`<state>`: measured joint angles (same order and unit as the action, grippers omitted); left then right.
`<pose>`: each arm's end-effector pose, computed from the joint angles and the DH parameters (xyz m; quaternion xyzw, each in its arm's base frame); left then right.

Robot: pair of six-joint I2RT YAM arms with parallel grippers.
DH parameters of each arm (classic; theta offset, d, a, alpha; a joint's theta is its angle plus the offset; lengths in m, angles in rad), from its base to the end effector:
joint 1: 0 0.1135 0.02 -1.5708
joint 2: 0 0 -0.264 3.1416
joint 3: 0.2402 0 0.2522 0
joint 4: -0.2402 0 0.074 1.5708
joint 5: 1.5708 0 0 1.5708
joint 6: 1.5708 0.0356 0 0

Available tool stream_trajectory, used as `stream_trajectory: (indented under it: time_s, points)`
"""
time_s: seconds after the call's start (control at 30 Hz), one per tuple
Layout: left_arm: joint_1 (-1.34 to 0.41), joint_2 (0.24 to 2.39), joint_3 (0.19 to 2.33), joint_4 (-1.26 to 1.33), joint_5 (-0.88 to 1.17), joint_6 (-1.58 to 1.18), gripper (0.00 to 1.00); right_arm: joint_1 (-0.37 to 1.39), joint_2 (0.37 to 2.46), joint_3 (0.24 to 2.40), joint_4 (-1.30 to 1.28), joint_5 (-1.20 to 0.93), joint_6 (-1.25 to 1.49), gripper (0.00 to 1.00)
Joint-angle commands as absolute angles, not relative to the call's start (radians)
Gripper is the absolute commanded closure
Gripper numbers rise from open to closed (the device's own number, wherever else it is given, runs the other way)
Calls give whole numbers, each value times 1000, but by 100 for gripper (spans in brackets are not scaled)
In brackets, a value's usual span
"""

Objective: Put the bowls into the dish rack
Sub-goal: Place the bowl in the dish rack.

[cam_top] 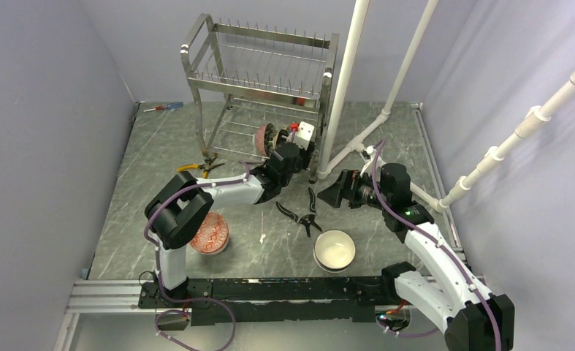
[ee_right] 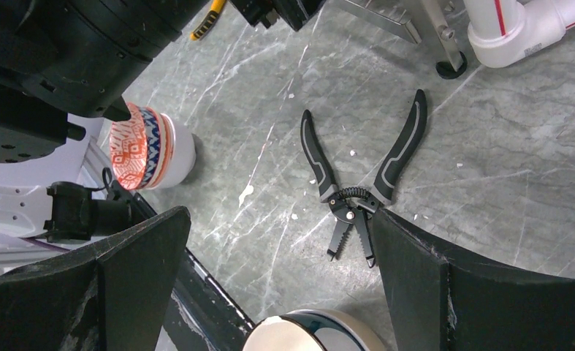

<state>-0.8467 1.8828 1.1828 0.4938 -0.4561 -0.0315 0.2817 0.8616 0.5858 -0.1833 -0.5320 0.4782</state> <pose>0.2971 -0.3123 0.2311 0.1688 0.7506 -0.1023 0.6306 0.1813 0.0713 0.2585 -0.0576 0.8292 0.3962 0.3900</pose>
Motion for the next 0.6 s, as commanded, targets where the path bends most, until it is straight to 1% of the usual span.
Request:
stream_trajectory:
  time_s: [0.0, 0.37, 0.57]
  points:
    - [-844, 1884, 1261, 611, -561, 25, 74, 276, 845, 590, -169, -531, 462, 0]
    - [-844, 1936, 1332, 531, -561, 16, 76, 275, 847, 585, -163, -540, 467, 0]
    - [-844, 1960, 1334, 537, -557, 21, 76, 273, 839, 582, -173, -538, 462, 0]
